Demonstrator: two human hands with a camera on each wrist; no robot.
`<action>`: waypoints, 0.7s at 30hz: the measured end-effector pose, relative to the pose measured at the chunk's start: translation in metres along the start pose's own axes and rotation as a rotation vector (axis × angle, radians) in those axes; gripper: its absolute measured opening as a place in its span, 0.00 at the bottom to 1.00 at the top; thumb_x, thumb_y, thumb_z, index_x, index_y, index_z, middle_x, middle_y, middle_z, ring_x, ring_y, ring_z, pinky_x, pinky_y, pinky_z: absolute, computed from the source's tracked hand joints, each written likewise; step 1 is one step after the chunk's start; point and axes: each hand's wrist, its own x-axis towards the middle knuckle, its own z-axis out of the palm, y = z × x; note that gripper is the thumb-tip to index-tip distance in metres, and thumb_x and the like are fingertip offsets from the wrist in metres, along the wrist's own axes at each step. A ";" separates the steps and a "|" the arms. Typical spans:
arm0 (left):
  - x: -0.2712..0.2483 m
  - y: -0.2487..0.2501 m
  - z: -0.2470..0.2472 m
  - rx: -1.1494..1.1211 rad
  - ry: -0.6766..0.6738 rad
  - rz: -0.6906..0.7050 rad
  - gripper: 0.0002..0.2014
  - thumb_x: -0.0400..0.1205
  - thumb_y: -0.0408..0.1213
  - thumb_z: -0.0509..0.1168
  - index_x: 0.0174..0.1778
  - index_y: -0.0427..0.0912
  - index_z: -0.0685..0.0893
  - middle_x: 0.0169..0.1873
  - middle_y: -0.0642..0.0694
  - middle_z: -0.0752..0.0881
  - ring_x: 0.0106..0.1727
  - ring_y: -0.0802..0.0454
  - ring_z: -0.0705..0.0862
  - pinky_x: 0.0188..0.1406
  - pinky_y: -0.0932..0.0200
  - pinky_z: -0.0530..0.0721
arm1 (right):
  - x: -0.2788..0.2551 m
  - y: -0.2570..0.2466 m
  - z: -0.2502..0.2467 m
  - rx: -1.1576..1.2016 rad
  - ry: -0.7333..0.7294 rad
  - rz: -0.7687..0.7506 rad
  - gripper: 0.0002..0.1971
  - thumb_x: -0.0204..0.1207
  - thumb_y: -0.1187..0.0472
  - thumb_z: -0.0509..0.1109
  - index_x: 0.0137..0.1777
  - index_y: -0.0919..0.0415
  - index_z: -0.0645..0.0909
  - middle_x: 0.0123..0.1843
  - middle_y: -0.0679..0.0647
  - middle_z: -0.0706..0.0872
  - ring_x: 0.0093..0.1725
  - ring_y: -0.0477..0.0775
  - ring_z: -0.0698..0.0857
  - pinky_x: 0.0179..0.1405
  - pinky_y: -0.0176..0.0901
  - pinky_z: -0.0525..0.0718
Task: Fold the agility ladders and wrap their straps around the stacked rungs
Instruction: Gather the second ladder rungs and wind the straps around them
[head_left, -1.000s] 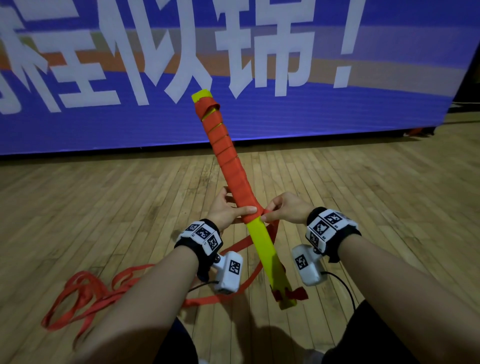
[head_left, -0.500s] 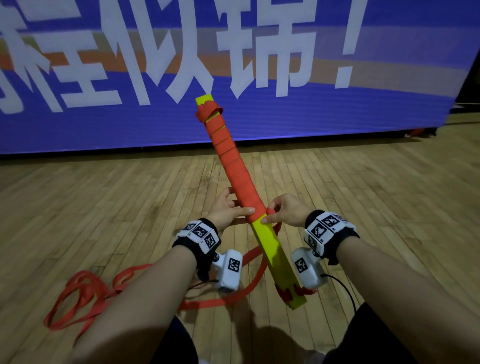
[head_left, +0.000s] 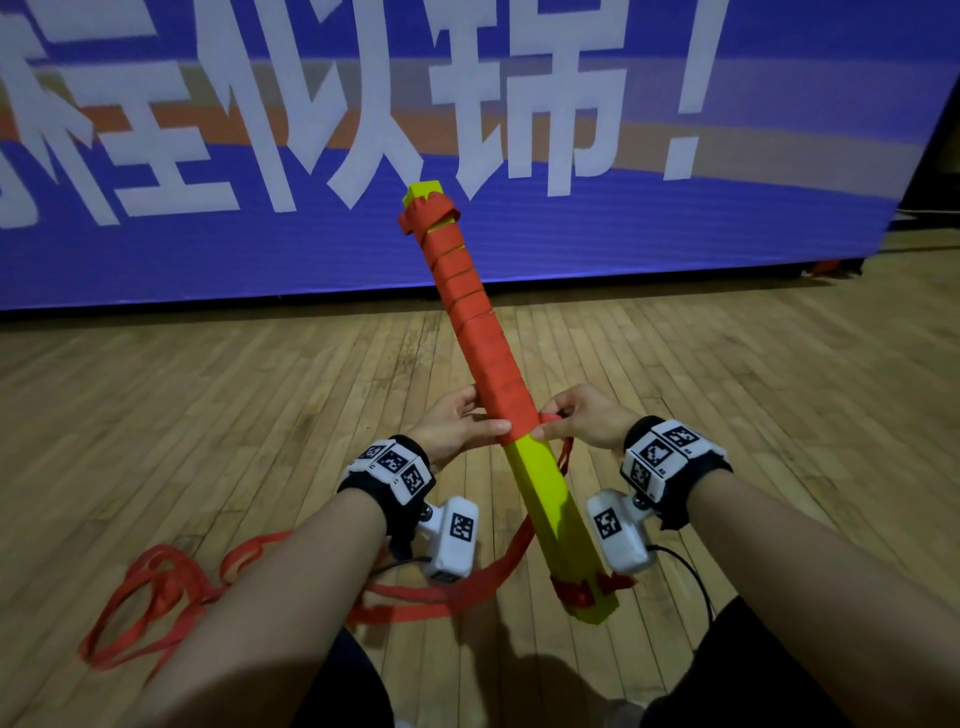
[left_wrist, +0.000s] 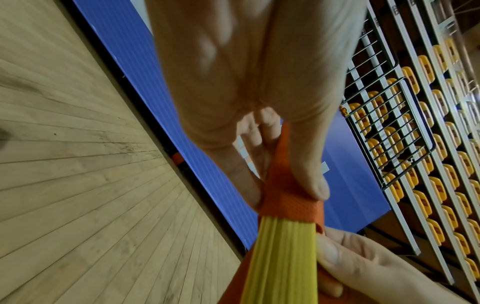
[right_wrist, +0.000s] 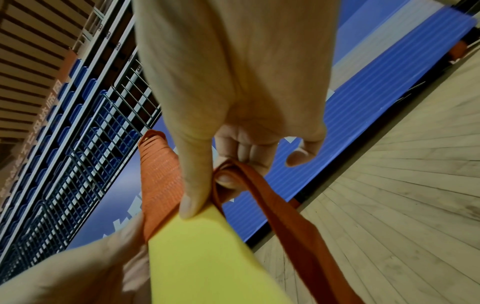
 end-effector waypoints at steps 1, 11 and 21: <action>0.000 0.000 0.000 -0.003 -0.002 -0.004 0.28 0.75 0.22 0.70 0.71 0.35 0.73 0.65 0.39 0.80 0.57 0.50 0.86 0.55 0.55 0.87 | 0.000 0.000 0.000 0.002 -0.004 -0.004 0.07 0.71 0.67 0.76 0.39 0.65 0.79 0.33 0.49 0.81 0.37 0.43 0.81 0.43 0.31 0.79; -0.006 0.007 0.001 -0.105 -0.118 -0.025 0.31 0.80 0.20 0.62 0.78 0.44 0.64 0.60 0.38 0.85 0.55 0.49 0.88 0.51 0.58 0.87 | 0.002 0.002 0.006 0.028 -0.008 -0.017 0.05 0.70 0.67 0.77 0.42 0.68 0.85 0.36 0.52 0.85 0.39 0.47 0.83 0.49 0.36 0.81; -0.005 0.005 0.009 -0.116 0.013 -0.037 0.25 0.78 0.25 0.69 0.71 0.33 0.73 0.65 0.40 0.81 0.59 0.47 0.86 0.55 0.49 0.87 | 0.001 0.001 0.004 0.040 -0.032 -0.030 0.03 0.72 0.67 0.75 0.44 0.65 0.86 0.44 0.57 0.89 0.46 0.50 0.85 0.54 0.39 0.82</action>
